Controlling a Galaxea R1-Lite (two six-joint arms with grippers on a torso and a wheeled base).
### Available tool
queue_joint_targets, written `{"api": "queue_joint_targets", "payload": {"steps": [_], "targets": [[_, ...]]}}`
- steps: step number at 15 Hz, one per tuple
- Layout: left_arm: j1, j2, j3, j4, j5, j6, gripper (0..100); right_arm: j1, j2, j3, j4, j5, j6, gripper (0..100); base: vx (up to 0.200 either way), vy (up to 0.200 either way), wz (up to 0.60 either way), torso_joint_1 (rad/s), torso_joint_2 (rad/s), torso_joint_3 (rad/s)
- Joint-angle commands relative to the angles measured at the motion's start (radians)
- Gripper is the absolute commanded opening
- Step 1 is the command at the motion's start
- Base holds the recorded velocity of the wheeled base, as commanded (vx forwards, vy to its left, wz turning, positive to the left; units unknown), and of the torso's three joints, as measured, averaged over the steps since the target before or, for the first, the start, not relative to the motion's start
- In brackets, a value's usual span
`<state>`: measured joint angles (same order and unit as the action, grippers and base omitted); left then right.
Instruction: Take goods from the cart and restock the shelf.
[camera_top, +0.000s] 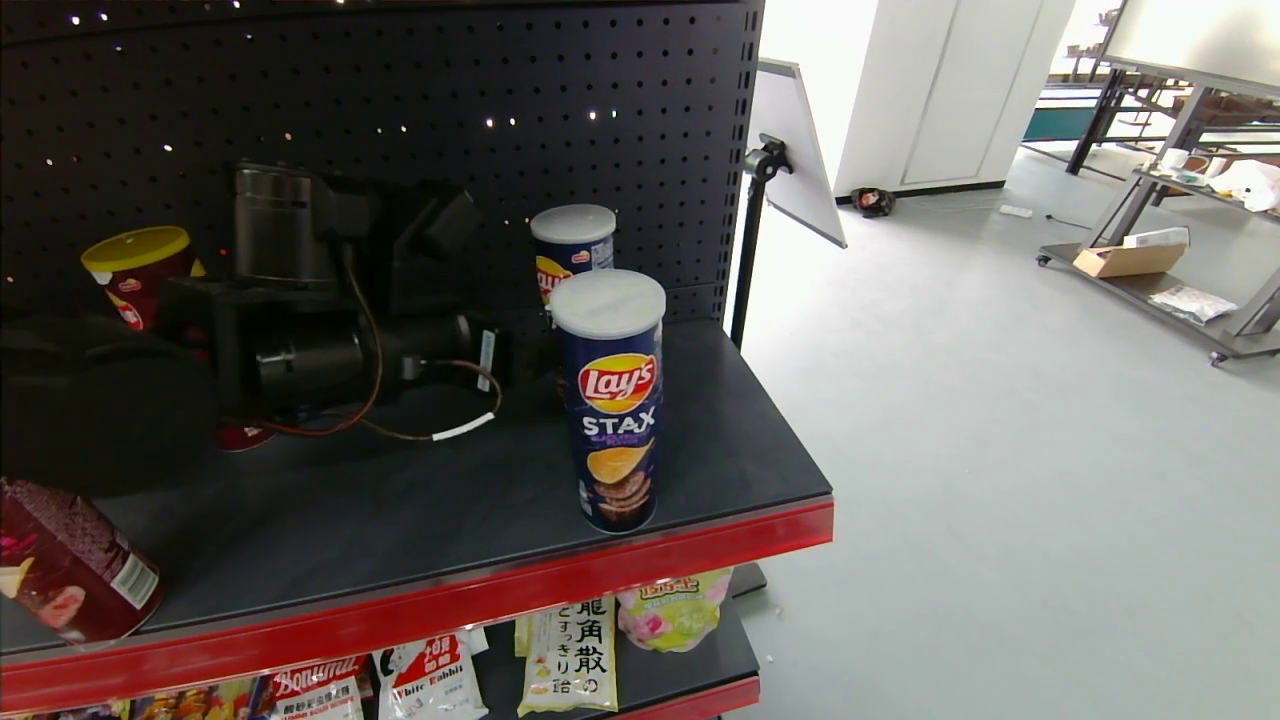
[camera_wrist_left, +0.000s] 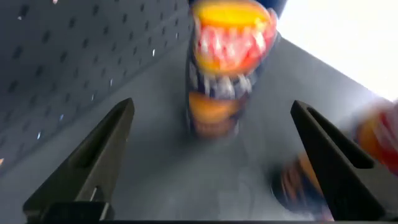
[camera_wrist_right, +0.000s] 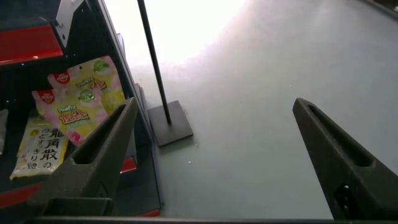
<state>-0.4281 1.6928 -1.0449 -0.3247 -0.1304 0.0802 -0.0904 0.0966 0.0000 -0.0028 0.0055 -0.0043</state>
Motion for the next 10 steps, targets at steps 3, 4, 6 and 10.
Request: {"api": "queue_joint_targets", "payload": {"steps": [3,4,6,10], "targets": [[0.003,-0.351,0.195,0.168,0.069,-0.004,100,0.0,0.002,0.0,0.0,0.001,0.0,100,0.0,0.0,0.0,0.0,0.0,0.0],[0.003,-0.403,0.204,0.214,0.072,-0.004,100,0.0,0.002,0.0,0.0,-0.001,0.0,100,0.0,0.0,0.0,0.0,0.0,0.0],[0.003,-0.541,0.246,0.302,0.077,-0.004,100,0.0,0.002,0.0,0.0,0.001,0.0,100,0.0,0.0,0.0,0.0,0.0,0.0],[0.075,-0.877,0.378,0.481,0.089,-0.007,100,0.0,0.002,0.0,0.0,0.001,0.0,100,0.0,0.0,0.0,0.0,0.0,0.0]]}}
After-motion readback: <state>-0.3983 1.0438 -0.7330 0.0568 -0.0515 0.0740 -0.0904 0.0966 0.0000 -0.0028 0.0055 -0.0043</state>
